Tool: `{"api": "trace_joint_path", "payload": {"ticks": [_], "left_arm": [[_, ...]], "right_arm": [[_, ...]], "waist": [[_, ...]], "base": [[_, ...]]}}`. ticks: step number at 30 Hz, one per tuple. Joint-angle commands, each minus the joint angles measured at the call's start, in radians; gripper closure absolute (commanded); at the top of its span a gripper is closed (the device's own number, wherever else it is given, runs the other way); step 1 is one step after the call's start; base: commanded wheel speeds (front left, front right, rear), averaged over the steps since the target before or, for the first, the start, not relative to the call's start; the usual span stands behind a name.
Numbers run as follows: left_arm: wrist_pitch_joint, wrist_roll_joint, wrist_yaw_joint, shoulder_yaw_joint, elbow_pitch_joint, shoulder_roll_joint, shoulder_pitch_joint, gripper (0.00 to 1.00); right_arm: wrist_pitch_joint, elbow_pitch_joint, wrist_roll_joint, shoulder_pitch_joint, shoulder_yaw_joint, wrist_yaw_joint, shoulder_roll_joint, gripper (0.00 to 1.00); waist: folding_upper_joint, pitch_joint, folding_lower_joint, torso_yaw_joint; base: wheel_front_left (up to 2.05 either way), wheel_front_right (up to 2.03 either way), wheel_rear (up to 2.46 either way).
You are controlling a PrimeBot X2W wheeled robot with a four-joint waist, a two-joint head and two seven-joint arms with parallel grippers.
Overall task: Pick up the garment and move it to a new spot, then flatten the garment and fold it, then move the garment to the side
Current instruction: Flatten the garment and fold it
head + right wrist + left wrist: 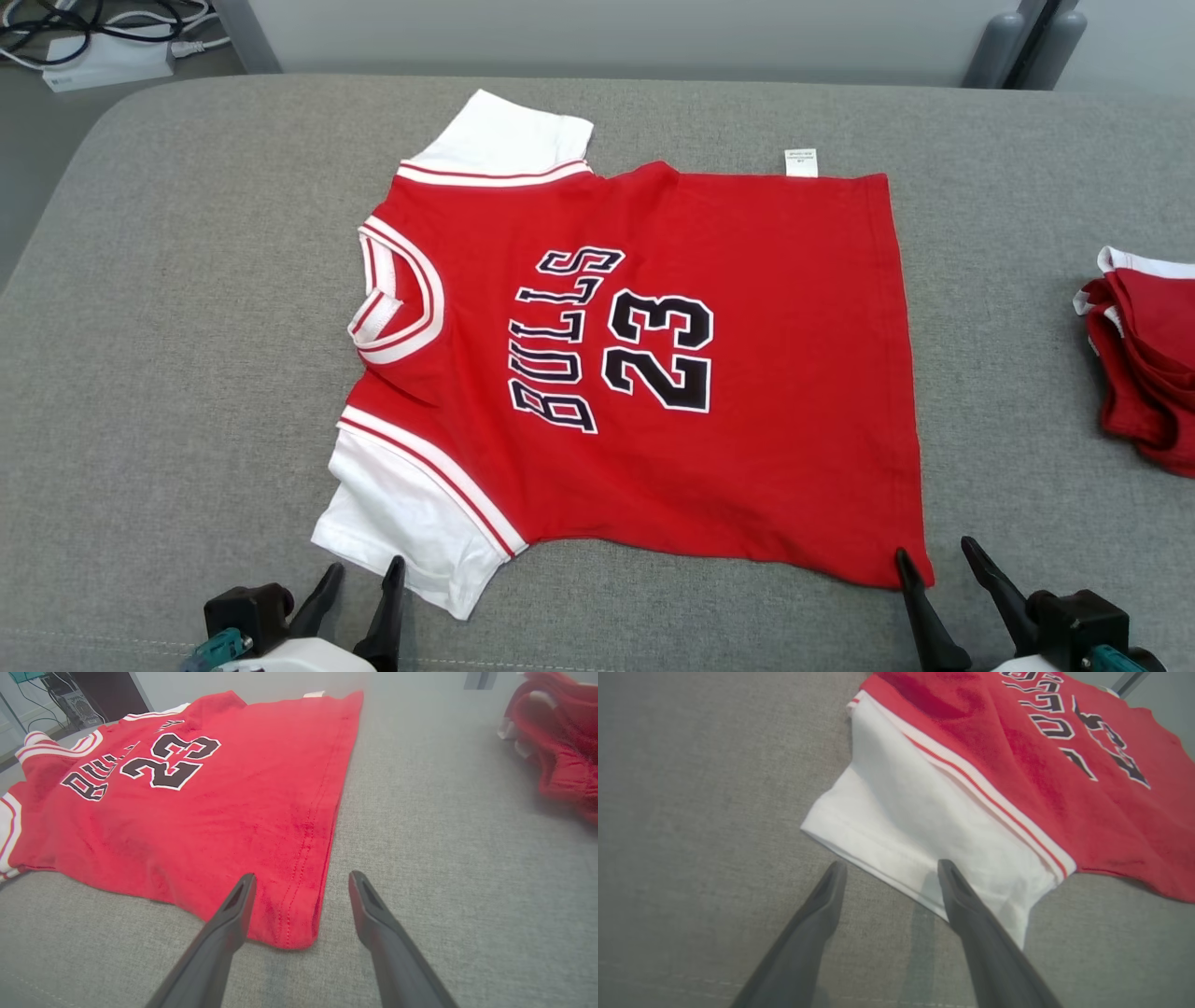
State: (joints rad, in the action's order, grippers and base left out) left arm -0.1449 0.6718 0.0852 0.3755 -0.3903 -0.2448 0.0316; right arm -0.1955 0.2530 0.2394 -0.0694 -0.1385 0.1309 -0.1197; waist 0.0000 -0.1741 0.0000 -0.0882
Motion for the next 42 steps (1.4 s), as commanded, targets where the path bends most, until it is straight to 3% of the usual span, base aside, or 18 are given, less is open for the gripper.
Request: {"api": "trace_joint_path", "payload": {"ticks": [1,16,19,20,21,22,23,33,42], "left_arm": [[-0.019,0.007,-0.014,-0.037,-0.006,-0.012,0.058,0.0],[-0.061,0.067,-0.087,-0.074,-0.214,0.011,0.158,0.0],[-0.062,0.077,-0.097,-0.072,-0.226,0.022,0.157,0.44],[-0.062,0.079,-0.099,-0.071,-0.231,0.025,0.157,0.57],[-0.066,0.079,-0.101,-0.071,-0.233,0.026,0.159,0.77],[-0.067,0.081,-0.104,-0.07,-0.237,0.029,0.159,1.0],[-0.067,0.083,-0.106,-0.069,-0.242,0.03,0.16,1.0],[-0.09,0.095,-0.109,-0.078,-0.204,0.045,0.104,1.0],[-0.073,0.094,0.005,-0.102,0.074,0.027,-0.072,1.0]], "right_arm": [[-0.016,-0.004,0.004,0.028,-0.026,0.0,-0.019,0.0],[-0.016,0.089,0.022,0.077,-0.076,0.0,-0.029,0.0],[-0.013,0.103,0.027,0.08,-0.087,0.0,-0.029,0.0],[-0.011,0.107,0.03,0.083,-0.093,0.0,-0.029,0.07],[-0.009,0.11,0.032,0.084,-0.095,0.0,-0.028,0.53],[-0.002,0.114,0.036,0.085,-0.099,0.0,-0.027,0.73],[-0.001,0.116,0.037,0.086,-0.101,0.0,-0.027,1.0],[-0.026,0.071,0.074,0.014,-0.056,0.0,-0.029,1.0],[0.002,-0.053,0.065,-0.102,0.054,0.0,-0.033,1.0]], "waist": [[0.0,-0.015,0.0,0.005],[0.0,-0.057,0.0,0.02],[0.0,-0.056,0.0,0.019],[0.0,-0.055,0.0,0.017],[0.0,-0.055,0.0,0.015],[0.0,-0.054,0.0,0.014],[0.0,-0.053,0.0,0.013],[0.0,-0.032,0.0,0.012],[0.0,-0.038,0.0,-0.027]], "base": [[0.0,0.0,0.0],[0.0,0.0,0.0],[0.0,0.0,0.0],[0.0,0.0,0.0],[0.0,0.0,0.0],[0.0,0.0,0.0],[0.0,0.0,0.0],[0.0,0.0,0.0],[0.0,0.0,0.0]]}}
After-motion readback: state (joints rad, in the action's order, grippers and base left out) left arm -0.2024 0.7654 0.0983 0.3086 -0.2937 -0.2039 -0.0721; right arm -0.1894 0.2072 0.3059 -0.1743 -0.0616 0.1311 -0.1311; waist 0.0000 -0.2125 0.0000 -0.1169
